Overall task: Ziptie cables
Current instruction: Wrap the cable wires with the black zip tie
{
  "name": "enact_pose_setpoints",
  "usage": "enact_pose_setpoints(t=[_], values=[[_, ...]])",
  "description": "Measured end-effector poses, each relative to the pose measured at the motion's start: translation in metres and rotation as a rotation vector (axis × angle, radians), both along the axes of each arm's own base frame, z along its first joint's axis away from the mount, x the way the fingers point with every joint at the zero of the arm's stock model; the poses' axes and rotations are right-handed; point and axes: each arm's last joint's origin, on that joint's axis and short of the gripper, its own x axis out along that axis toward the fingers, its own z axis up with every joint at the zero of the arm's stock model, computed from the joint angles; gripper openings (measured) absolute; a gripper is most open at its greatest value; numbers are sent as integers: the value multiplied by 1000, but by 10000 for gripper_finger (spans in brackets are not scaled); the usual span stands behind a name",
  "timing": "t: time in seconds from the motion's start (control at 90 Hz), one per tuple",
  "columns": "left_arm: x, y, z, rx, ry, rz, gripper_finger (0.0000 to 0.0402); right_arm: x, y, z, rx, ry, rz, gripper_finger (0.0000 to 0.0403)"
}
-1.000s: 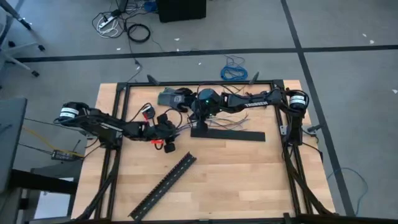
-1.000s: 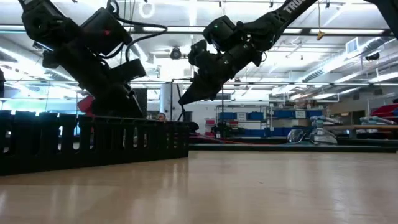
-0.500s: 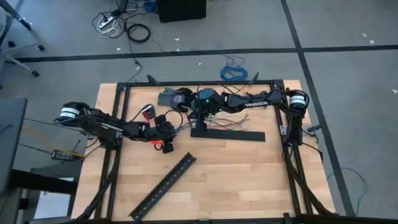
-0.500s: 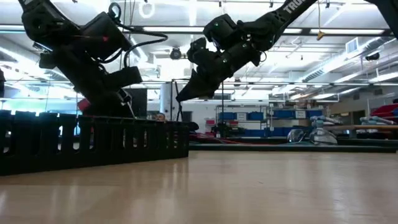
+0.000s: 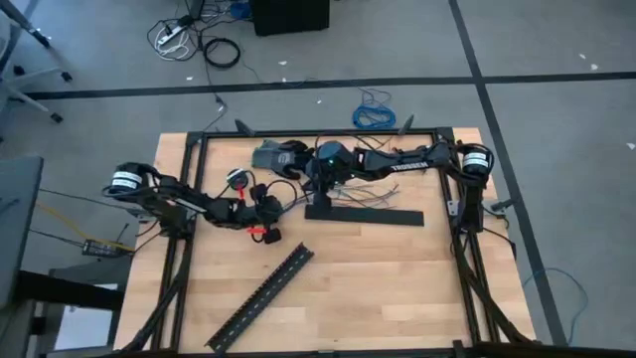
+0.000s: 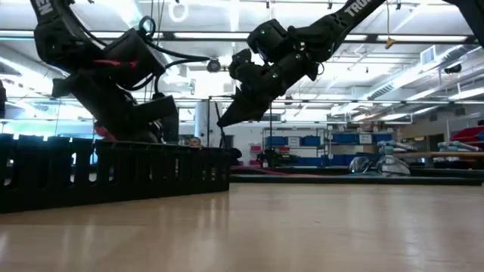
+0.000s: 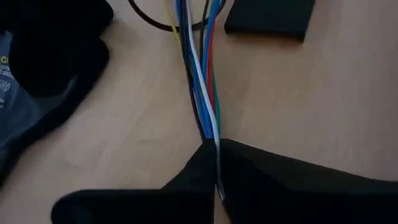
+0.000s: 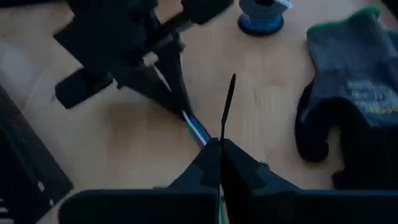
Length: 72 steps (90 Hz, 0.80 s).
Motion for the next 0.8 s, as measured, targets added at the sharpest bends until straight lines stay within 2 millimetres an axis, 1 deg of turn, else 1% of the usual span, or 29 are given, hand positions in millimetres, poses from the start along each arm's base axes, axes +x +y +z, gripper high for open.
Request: enact_pose_setpoints(t=[0.133,0.4,0.667,0.8], values=[[0,0,0,-3,10,-3,2,-4,-2,2,-6,24,-16,0],[-3,0,-2,-24,36,17,1,-13,-1,6,-21,101,-54,0],[-4,0,-3,-42,32,33,0,-29,2,24,-42,165,-118,0],[-4,0,-3,-46,34,30,0,-35,4,24,-21,213,-129,0]])
